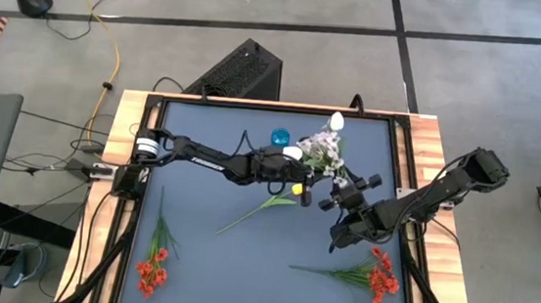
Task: Sort flowers into vase by color
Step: Put the white flowers into the transparent vase
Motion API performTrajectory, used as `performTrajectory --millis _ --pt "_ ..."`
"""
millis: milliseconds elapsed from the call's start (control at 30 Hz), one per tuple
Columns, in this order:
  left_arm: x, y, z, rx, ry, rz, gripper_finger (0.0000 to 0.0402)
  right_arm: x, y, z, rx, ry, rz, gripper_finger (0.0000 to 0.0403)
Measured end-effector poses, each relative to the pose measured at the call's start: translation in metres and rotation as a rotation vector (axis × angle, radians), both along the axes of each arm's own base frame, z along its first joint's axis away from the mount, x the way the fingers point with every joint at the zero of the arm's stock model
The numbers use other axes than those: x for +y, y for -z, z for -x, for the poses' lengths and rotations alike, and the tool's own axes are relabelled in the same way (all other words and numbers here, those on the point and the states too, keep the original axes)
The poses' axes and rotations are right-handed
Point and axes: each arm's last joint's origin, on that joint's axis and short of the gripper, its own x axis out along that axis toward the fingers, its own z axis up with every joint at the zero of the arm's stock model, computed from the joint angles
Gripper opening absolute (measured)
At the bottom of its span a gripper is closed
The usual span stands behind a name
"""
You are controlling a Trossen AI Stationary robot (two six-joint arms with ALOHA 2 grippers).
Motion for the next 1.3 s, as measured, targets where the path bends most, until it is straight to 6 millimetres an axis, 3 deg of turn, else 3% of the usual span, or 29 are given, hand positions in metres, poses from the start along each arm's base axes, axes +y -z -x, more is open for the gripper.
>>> performTrajectory --millis 333,500,667,967,1133,1300 --pt "0.000 -0.004 0.003 0.042 0.019 -0.011 0.0115 0.000 -0.001 0.000 -0.006 0.003 0.004 0.0172" --pt "0.000 -0.020 0.011 0.073 0.018 -0.019 0.0151 0.000 -0.001 0.000 0.000 0.003 0.006 0.0172" --pt "0.000 -0.034 0.016 0.059 0.009 -0.015 0.0159 0.000 -0.001 0.000 0.003 0.003 0.007 0.0172" --pt "0.003 -0.033 0.017 0.077 -0.033 0.017 0.0160 0.000 -0.001 0.000 0.006 0.002 0.006 0.0172" --pt "0.002 -0.029 0.021 0.178 -0.032 0.010 0.0160 0.000 0.000 0.000 0.008 0.000 0.004 0.0172" --pt "0.001 -0.038 0.032 0.265 0.007 -0.034 0.0160 0.000 0.000 0.000 0.011 0.000 0.005 0.0172"
